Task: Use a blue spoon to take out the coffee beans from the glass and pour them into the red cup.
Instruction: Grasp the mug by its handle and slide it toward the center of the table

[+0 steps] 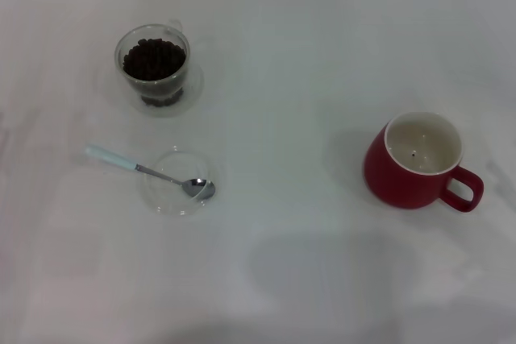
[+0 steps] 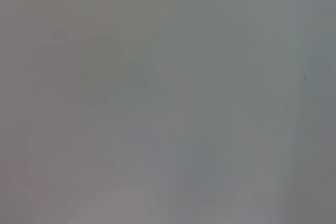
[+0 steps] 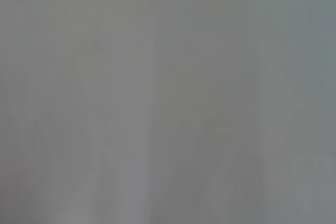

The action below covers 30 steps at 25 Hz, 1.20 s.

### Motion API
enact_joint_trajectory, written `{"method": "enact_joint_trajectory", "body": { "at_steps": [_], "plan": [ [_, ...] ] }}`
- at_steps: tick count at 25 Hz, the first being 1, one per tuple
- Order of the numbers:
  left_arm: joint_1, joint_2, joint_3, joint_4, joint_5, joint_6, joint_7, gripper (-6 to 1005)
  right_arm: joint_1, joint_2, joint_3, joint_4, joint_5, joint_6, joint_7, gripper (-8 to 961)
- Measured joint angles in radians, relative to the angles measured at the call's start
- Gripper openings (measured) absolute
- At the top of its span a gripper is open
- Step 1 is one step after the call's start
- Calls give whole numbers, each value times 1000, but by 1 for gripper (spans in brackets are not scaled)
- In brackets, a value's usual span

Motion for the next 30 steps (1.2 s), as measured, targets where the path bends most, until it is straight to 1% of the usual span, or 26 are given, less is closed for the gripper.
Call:
{"method": "enact_joint_trajectory", "body": {
  "at_steps": [10,16,20,25,28,30],
  "plan": [
    [4,-2,0,-1,0,2,0,626,-3,2,-9,11,-3,0,1,607],
    [3,-3,5,1,5,8,0,628,12,0,-24,79,-106,26,-4,591],
    [2,-3,6,1,8,11,0,627,21,-5,-75,85,-151,63,-1,581],
    [2,-3,8,7,14,11,0,627,35,7,-126,85,-155,131,0,568],
    [5,-4,8,8,14,12,7,626,40,16,-131,78,-157,162,-8,560],
    [7,-5,8,9,15,13,19,626,42,16,-131,74,-157,177,-11,555]
  ]
}}
